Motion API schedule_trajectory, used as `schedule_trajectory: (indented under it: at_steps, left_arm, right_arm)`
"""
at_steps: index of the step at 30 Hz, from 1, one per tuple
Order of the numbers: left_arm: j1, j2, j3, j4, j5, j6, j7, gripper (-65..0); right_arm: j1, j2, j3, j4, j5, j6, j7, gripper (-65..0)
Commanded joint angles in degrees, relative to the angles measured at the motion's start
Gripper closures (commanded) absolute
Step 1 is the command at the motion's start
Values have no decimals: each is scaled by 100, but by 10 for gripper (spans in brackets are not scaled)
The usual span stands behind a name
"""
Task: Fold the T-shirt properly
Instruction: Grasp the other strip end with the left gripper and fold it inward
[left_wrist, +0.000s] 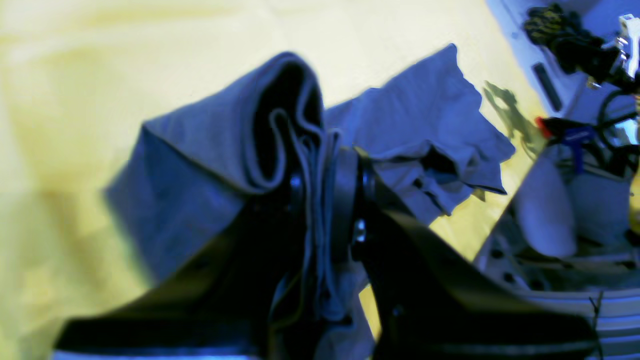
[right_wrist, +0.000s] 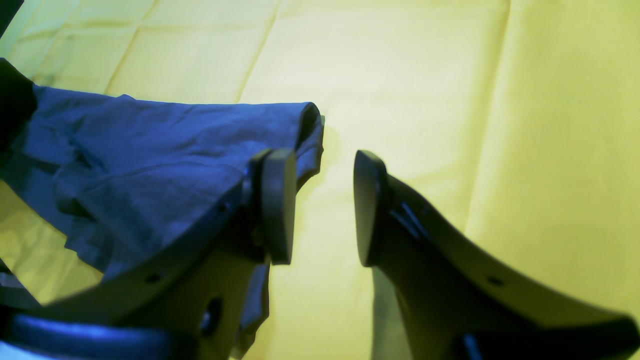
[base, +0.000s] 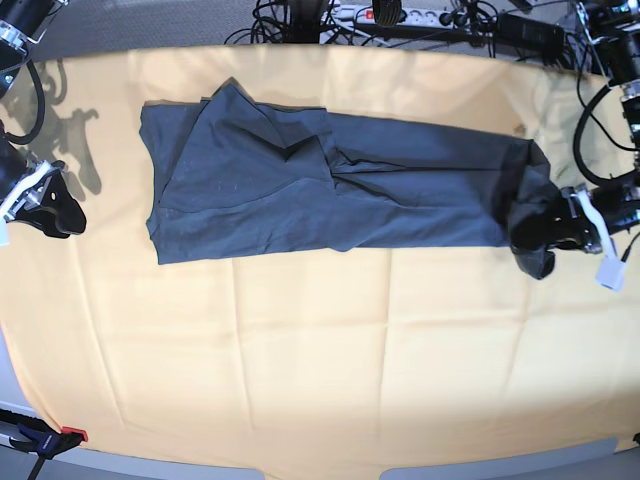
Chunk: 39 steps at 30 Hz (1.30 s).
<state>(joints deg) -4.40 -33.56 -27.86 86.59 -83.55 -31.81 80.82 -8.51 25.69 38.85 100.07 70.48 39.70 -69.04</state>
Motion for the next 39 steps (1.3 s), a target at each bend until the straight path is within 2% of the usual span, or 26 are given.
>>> schedule_trajectory:
  at_steps: [1,12,13,16,18,20,27,29,30,31,32,33,39]
  left_arm:
    - [-85,-46,26,83,-145,-37,-82,0]
    - [-87,785,271,79,-145,-293,-82,0]
    - [-85,822,273,79,-145,-282,-82,-40]
    - [-87,848,273,79,-145,42,-82,-249]
    - [-87,844,273,79,-145,66,-82,-365]
    - [-85,846,273,79,-145,87,-82,-392]
    - [-85,844,485,79,-145,179,-82,-392]
    - [-87,844,518,79,-145,-238,-82,-371]
    - [-87,833,498,79,-145,-365,-82,-313]
    - [-92,831,452,79,-145,-398,-82,-214]
    - [-107,833,376,79,-145,-424,-82,-83]
    - [-105,833,302,79,-145,-422,-82,0]
    - [-57,890,201,76,1095,-103,-557,0]
  right_arm:
    - [74,129,46,81,111,30,127,-225]
    - [76,129,46,81,136,30,131,-225]
    - [76,129,46,81,136,30,131,-225]
    - [74,129,46,81,133,30,131,-225]
    - [76,129,46,81,133,30,131,-225]
    - [74,129,46,81,133,30,131,-225]
    - [76,129,46,81,133,30,149,-225]
    - [74,129,46,81,131,30,149,-225]
    - [74,131,46,81,129,30,146,-225]
    - [74,129,46,81,133,30,146,-225]
    - [74,129,46,81,131,30,144,-225]
    - [74,129,46,81,133,30,146,-225]
    - [76,129,46,81,319,30,146,-225]
